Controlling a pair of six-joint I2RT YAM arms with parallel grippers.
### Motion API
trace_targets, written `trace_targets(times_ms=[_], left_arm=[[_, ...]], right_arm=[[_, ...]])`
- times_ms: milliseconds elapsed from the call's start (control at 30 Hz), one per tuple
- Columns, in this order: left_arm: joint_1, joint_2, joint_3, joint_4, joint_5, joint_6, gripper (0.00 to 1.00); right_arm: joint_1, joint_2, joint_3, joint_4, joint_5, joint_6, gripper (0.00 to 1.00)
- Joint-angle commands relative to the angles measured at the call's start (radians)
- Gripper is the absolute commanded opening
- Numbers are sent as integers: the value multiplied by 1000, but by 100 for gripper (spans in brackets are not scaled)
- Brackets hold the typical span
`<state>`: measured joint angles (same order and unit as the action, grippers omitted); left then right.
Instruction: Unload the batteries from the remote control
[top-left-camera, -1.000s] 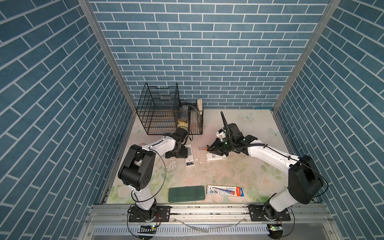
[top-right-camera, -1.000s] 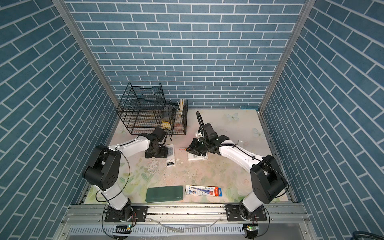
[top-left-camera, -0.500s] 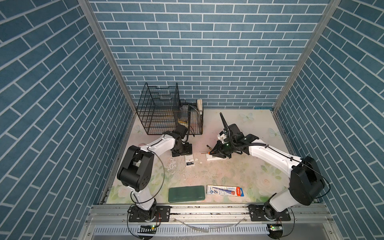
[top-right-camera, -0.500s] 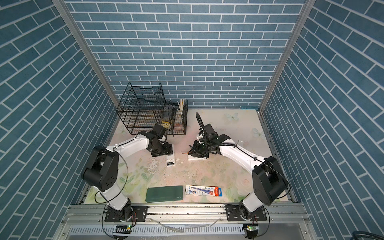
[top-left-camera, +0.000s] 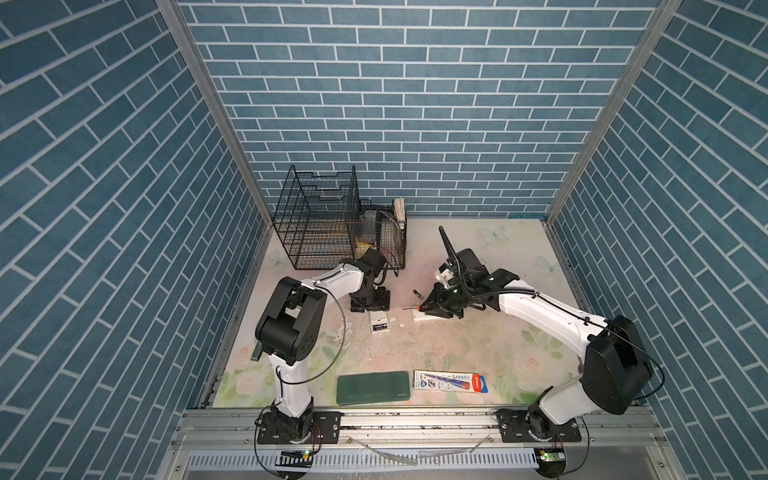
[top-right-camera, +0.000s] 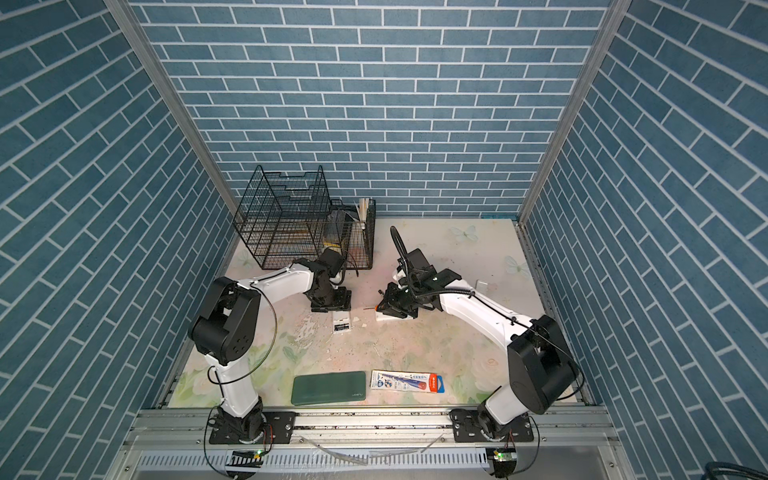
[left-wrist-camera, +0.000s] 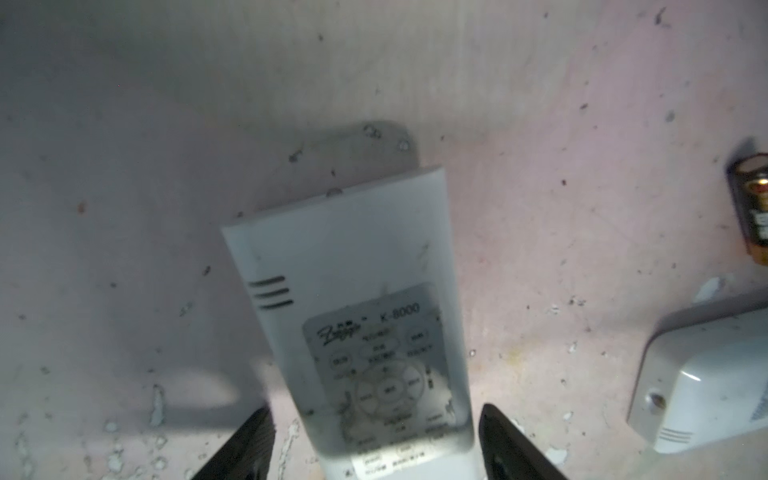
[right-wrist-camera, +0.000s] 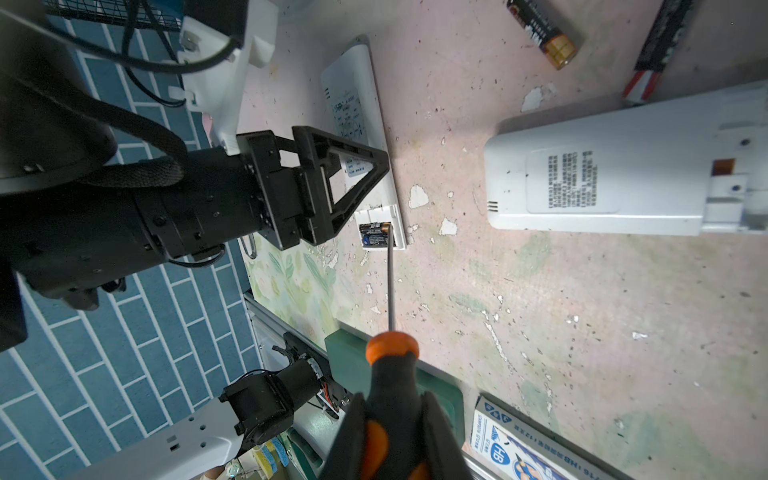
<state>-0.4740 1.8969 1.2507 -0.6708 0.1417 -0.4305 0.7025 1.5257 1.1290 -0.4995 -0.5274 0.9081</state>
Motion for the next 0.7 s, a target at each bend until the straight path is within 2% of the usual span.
trace_targets(times_ms=[0, 167, 333, 500, 667], left_arm=[[-20, 26, 21, -82, -82, 11, 74], [-28, 28, 7, -96, -123, 1, 64], [-28, 21, -25, -70, -117, -32, 55], [-28, 15, -69, -12, -82, -102, 46], [-28, -18, -127, 29, -103, -182, 37]], right_arm=[[16, 0, 25, 10, 4, -1, 0], [42, 29, 42, 25, 3, 22, 0], [74, 74, 94, -8, 10, 30, 0], [113, 101, 131, -29, 55, 40, 0], [152, 129, 171, -65, 112, 49, 0]])
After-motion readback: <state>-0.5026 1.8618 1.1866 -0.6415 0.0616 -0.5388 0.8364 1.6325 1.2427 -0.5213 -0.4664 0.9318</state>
